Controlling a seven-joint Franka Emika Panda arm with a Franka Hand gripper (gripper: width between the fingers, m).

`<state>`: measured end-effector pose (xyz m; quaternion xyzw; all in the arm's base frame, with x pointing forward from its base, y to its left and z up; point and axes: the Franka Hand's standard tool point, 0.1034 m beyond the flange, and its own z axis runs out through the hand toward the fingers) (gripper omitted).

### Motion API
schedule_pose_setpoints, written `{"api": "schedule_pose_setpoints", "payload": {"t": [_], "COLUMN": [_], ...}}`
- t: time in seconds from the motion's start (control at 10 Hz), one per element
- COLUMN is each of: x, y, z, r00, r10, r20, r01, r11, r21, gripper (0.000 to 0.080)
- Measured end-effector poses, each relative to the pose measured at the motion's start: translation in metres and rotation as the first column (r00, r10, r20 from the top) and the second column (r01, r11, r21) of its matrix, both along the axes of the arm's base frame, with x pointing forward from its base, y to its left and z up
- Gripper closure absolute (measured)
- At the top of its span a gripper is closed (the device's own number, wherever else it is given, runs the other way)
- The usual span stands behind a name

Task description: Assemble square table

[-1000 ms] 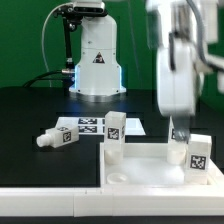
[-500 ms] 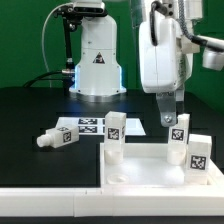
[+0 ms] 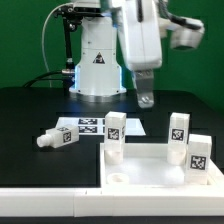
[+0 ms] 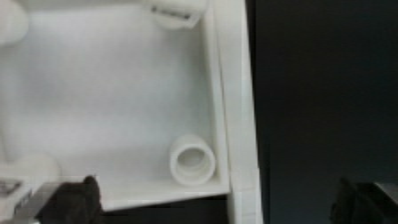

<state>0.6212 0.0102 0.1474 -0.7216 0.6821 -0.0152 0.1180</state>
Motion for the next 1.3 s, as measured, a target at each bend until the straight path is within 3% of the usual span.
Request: {"api": "schedule_pose_setpoints", "payload": {"t": [0.5,0.7,0.9,1.0,1.3], "x": [-0.003,-0.023,-0.048,-0.053,-0.052], "y": [-0.005,-0.029,-0.073,-0.082,-0.081], "z": [-0.004,-0.017,-0.027,-0.031,-0.031], "r00": [0.984,0.948,0.858,0.850,0.826], "r10": [0.176,0.319,0.513,0.526,0.564], "r20": [0.020,0.016,-0.009,-0.022,-0.024], "r01": [-0.175,-0.317,-0.511,-0.525,-0.562], "r11": [0.984,0.945,0.852,0.844,0.818], "r21": [-0.039,-0.086,-0.110,-0.111,-0.120], "gripper": [0.0150,0.0150,0.0150,0.0150,0.0150]}}
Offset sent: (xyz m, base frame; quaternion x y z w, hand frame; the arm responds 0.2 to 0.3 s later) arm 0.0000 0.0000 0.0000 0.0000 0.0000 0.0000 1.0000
